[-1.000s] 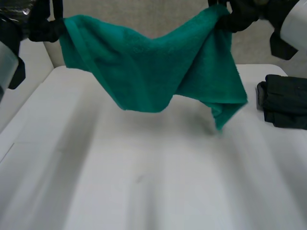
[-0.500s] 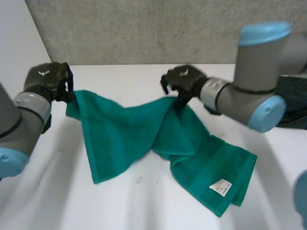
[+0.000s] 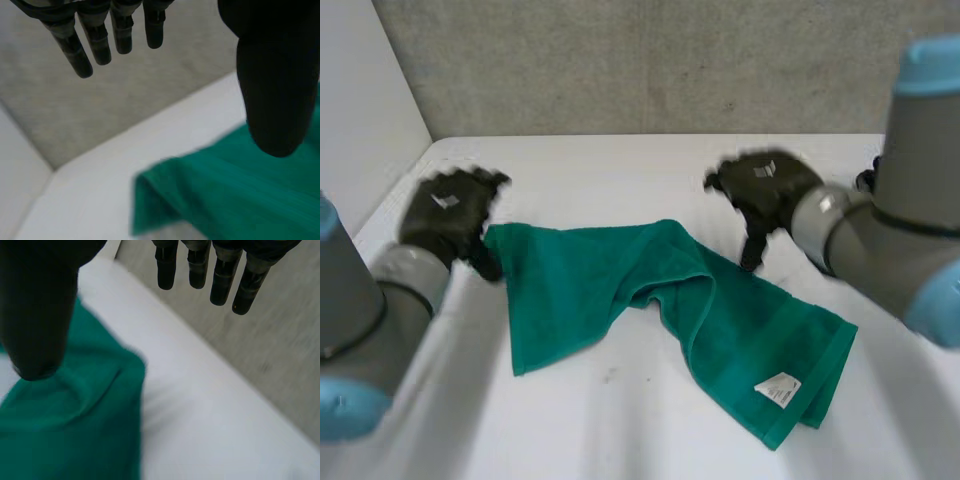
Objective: Fold the laundry.
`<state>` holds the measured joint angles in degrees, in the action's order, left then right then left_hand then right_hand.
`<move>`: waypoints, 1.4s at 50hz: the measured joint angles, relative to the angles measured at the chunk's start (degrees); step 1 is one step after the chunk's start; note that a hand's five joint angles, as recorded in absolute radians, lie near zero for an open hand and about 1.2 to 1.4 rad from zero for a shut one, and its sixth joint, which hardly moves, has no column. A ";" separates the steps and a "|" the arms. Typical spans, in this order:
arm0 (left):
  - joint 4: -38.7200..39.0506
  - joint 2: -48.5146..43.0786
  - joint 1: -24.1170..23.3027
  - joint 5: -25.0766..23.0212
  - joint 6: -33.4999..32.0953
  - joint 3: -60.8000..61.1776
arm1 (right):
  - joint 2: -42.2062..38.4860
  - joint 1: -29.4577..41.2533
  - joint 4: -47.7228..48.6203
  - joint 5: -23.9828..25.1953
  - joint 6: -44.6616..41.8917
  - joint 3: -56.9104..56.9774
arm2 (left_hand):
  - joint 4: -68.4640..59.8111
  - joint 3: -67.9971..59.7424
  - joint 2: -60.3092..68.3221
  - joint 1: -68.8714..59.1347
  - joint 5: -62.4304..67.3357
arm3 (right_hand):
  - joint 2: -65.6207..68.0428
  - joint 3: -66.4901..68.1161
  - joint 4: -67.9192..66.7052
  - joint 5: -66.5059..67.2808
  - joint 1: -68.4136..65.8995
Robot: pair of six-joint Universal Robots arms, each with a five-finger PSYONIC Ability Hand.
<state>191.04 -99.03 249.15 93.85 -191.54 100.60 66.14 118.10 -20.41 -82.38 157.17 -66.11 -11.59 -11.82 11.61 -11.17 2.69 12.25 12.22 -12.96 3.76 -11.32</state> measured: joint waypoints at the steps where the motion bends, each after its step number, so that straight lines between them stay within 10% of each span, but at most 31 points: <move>1: 0.00 0.31 -1.26 -0.14 -0.72 1.33 | 1.57 -0.44 0.05 0.20 -0.17 -3.93 | 0.00 0.00 0.00 0.00 0.00 | 0.00 0.00 0.00 0.00 0.00; 21: 7.02 -8.95 -8.57 8.48 -4.11 8.17 | 12.54 -2.48 28.03 2.23 2.44 -53.29 | 0.11 0.02 -0.11 0.05 0.00 | 0.00 0.00 0.00 0.00 0.00; 70: 6.87 -8.21 -8.14 8.40 -3.40 7.24 | 8.43 -4.14 43.74 1.42 -1.71 -57.04 | 0.11 0.02 -0.11 0.20 0.01 | 26.37 26.29 -25.33 16.71 -21.35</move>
<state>197.91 -107.24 241.01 102.24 -194.94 107.84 74.57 113.96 23.33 -80.96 155.46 -123.14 -11.48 -11.80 11.50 -10.97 2.70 38.61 38.51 -38.28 20.47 -32.67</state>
